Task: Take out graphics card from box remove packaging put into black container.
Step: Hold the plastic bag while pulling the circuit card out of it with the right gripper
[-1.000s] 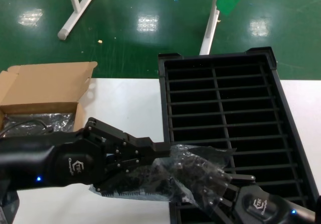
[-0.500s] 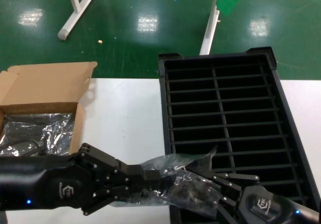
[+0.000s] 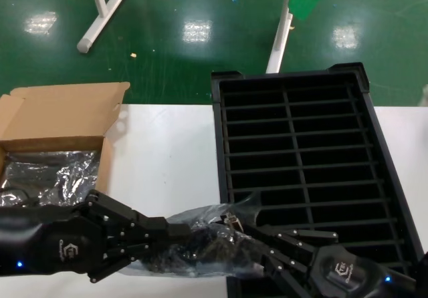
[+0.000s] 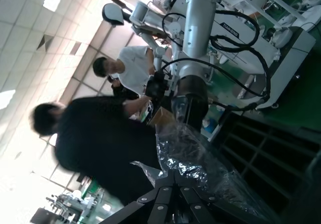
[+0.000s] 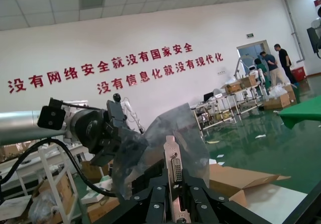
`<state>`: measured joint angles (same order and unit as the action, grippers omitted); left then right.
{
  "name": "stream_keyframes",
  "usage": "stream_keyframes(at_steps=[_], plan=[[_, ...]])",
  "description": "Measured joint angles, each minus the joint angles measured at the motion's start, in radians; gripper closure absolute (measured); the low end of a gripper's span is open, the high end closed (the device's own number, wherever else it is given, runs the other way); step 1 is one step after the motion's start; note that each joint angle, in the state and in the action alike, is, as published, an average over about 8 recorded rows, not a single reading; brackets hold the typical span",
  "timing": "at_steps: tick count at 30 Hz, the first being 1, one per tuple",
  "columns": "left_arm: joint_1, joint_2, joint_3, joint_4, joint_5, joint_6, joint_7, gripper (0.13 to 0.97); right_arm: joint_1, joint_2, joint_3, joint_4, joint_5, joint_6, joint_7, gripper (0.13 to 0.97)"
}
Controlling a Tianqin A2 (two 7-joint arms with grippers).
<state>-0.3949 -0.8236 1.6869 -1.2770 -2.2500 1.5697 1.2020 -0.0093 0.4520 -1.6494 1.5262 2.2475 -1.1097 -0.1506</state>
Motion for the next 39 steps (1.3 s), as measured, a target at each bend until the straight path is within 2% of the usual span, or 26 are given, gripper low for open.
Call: stream_keyframes(at_steps=[12, 22, 29, 34, 39], plan=[[-0.024, -0.044, 0.057, 0.091, -0.043, 0.0, 0.054, 0.954, 0.013, 0.01, 0.009, 0.011, -0.005, 0.012, 0.004, 0.908], [-0.061, -0.085, 0.145, 0.194, -0.117, 0.0, 0.117, 0.954, 0.026, 0.056, 0.035, 0.019, -0.034, 0.034, -0.01, 0.908], [-0.109, -0.117, 0.265, 0.291, -0.211, 0.0, 0.183, 0.954, 0.043, 0.1, 0.047, 0.042, -0.067, 0.068, -0.005, 0.908], [-0.152, -0.135, 0.371, 0.36, -0.292, 0.0, 0.233, 0.954, 0.056, 0.142, 0.049, 0.08, -0.096, 0.096, 0.018, 0.908], [-0.2, -0.151, 0.499, 0.424, -0.384, 0.0, 0.286, 0.954, 0.063, 0.206, 0.052, 0.135, -0.135, 0.121, 0.044, 0.908]])
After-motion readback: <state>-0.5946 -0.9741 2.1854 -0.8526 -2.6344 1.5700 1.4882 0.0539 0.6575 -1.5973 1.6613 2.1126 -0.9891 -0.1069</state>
